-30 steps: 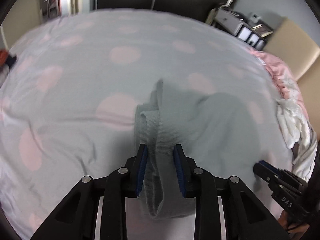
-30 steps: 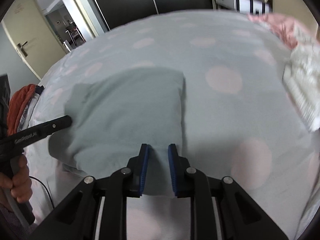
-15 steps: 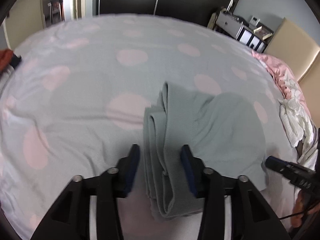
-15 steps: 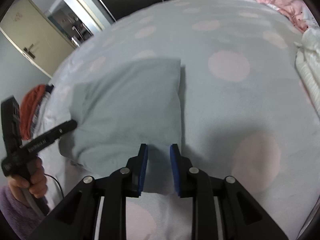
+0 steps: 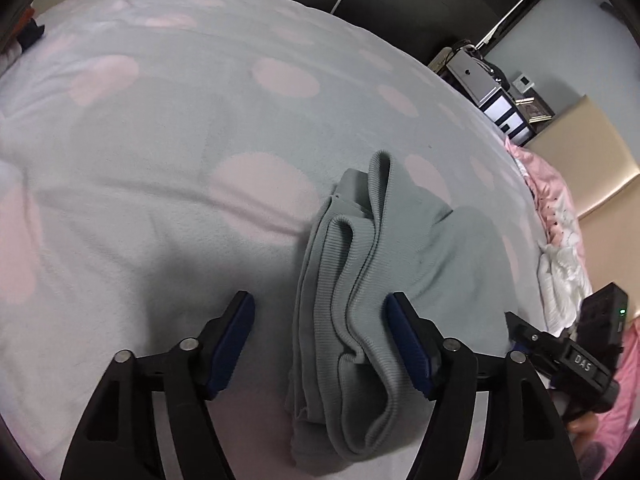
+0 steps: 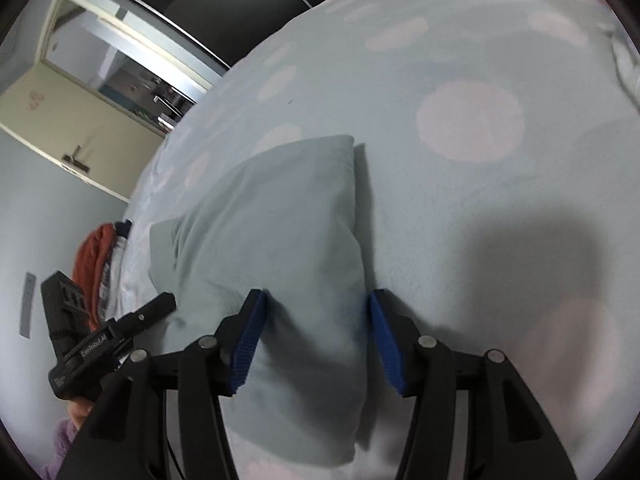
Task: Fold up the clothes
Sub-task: 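Grasp the folded shirt end with the right gripper while the left gripper holds it, then carry the folded shirt with both grippers over to the clothes stack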
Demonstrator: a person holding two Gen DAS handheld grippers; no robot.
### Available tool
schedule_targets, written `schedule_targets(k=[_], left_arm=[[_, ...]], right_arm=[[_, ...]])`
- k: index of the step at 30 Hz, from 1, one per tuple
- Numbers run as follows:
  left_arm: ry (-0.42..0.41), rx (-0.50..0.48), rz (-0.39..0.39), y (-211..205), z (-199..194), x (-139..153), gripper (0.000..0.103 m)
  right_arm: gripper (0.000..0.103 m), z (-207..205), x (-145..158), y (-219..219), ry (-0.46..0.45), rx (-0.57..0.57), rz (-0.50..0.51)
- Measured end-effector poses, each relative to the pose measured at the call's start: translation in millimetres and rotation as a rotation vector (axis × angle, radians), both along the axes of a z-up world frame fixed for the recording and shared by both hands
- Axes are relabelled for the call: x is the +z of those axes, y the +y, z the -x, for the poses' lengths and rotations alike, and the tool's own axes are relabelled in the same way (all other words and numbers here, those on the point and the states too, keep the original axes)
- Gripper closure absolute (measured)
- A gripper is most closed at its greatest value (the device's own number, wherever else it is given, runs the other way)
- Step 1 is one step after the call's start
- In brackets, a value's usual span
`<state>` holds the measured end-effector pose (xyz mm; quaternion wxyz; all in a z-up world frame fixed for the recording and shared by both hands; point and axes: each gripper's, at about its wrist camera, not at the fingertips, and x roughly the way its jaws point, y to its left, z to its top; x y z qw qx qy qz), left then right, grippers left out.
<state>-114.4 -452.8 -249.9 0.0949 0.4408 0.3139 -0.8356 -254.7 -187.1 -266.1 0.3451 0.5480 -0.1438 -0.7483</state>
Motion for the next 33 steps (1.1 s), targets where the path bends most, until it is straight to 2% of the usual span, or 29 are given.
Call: schedule_targets(k=[3, 5, 7, 9, 13, 16, 21, 29, 33], left_arm=[[0.013, -0.013, 0.005, 4.9, 5.4, -1.8, 0.033], [0.022, -0.030, 0.003, 8.6, 6.3, -2.8, 0.037], [0.026, -0.044, 0.011, 13.0, 8.4, -2.6, 0.047], [0.030, -0.055, 0.018, 16.4, 9.9, -1.9, 0.050], [0.045, -0.045, -0.013, 12.6, 7.2, -0.1, 0.058], [0.061, -0.049, 0.002, 14.9, 4.4, 7.3, 0.065], [0.092, -0.055, 0.026, 25.0, 0.8, 26.5, 0.070], [0.149, -0.065, 0.061, 41.9, -7.0, 60.7, 0.071], [0.151, -0.056, 0.077, 44.8, -29.5, 88.9, 0.071]], right_arm=[[0.051, 2.2, -3.9, -2.7, -0.004, -0.001, 0.013], [0.051, 1.3, -4.9, -6.0, 0.009, 0.002, 0.010], [0.051, 0.4, -5.9, -9.2, 0.021, 0.006, 0.007], [0.052, -0.5, -6.4, -11.4, 0.028, 0.009, 0.006], [0.068, 0.1, -8.5, -10.7, -0.009, 0.000, 0.040], [0.078, -1.0, -4.7, -8.8, -0.016, -0.022, 0.068], [0.085, -11.3, 18.8, -13.1, 0.074, -0.025, 0.058], [0.085, -39.2, 67.6, 11.8, 0.160, -0.064, 0.053], [0.085, -58.1, 97.8, 16.3, 0.178, -0.050, 0.045]])
